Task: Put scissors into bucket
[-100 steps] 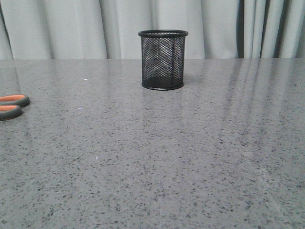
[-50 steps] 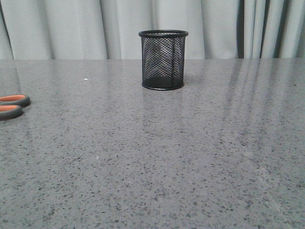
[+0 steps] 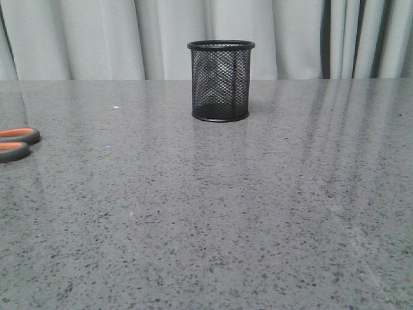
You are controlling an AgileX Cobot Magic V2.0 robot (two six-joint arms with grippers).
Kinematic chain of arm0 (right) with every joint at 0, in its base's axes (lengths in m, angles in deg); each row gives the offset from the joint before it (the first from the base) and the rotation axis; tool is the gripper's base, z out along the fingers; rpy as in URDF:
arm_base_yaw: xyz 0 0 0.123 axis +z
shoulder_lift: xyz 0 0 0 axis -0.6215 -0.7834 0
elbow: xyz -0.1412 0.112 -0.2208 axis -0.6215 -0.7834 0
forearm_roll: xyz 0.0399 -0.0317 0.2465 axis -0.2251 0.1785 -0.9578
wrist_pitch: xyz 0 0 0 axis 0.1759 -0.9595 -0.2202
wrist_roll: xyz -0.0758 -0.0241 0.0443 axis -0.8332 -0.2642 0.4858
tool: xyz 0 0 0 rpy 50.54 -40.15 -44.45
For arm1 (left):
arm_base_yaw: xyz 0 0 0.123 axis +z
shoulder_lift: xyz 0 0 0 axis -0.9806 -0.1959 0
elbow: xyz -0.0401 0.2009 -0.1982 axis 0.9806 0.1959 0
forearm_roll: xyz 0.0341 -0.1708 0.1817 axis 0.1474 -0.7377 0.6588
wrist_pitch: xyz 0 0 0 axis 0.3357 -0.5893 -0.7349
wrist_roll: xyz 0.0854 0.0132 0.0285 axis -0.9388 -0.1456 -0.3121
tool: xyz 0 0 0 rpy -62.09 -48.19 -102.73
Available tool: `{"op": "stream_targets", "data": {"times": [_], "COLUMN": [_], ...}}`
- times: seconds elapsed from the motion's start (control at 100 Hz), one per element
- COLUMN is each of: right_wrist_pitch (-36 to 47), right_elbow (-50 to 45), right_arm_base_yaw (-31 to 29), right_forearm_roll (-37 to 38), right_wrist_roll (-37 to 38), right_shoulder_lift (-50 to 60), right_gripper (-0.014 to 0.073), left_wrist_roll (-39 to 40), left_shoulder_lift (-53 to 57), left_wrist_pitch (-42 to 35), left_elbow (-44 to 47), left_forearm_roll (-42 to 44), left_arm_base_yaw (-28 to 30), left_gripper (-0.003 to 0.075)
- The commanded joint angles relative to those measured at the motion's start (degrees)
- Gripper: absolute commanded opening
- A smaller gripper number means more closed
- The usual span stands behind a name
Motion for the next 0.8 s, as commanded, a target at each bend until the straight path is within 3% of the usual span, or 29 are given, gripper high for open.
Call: {"op": "stream_targets", "data": {"times": [0.0, 0.1, 0.2, 0.29, 0.46, 0.63, 0.79], "right_wrist_pitch": [1.67, 1.4, 0.76, 0.51, 0.36, 0.14, 0.14], "right_elbow": [2.43, 2.49, 2.49, 2.49, 2.49, 2.49, 2.49], "right_arm_base_yaw": [-0.4, -0.4, -0.4, -0.4, -0.4, -0.4, -0.4], "right_forearm_roll": [-0.45, -0.45, -0.45, -0.45, -0.45, -0.45, -0.45], "right_wrist_roll": [-1.56, -1.53, -1.53, -1.53, -1.53, -2.98, -3.11], "right_shoulder_lift": [-0.5, -0.5, -0.5, -0.5, -0.5, -0.5, -0.5], "right_gripper": [0.0048, 0.0209, 0.0373, 0.0417, 0.0418, 0.0418, 0.0418], "left_wrist_roll": [-2.95, -4.22, -4.53, -6.67, -11.81, -18.25, -36.08], "left_shoulder_lift": [-2.52, -4.7, -6.77, -9.14, -16.57, -28.72, -38.44], "left_wrist_pitch": [-0.53, 0.51, 0.51, 1.09, 6.34, 12.61, 16.7], "left_elbow": [-2.92, -4.1, -5.13, -6.39, -10.54, -16.74, -21.85], "left_forearm_roll": [-1.03, -1.03, -0.92, -0.92, -0.21, 6.04, 8.48], "left_arm_base_yaw": [0.13, 0.13, 0.13, 0.13, 0.13, 0.13, 0.13], "left_gripper": [0.0006, 0.0115, 0.0289, 0.0384, 0.0386, 0.0386, 0.0385]}}
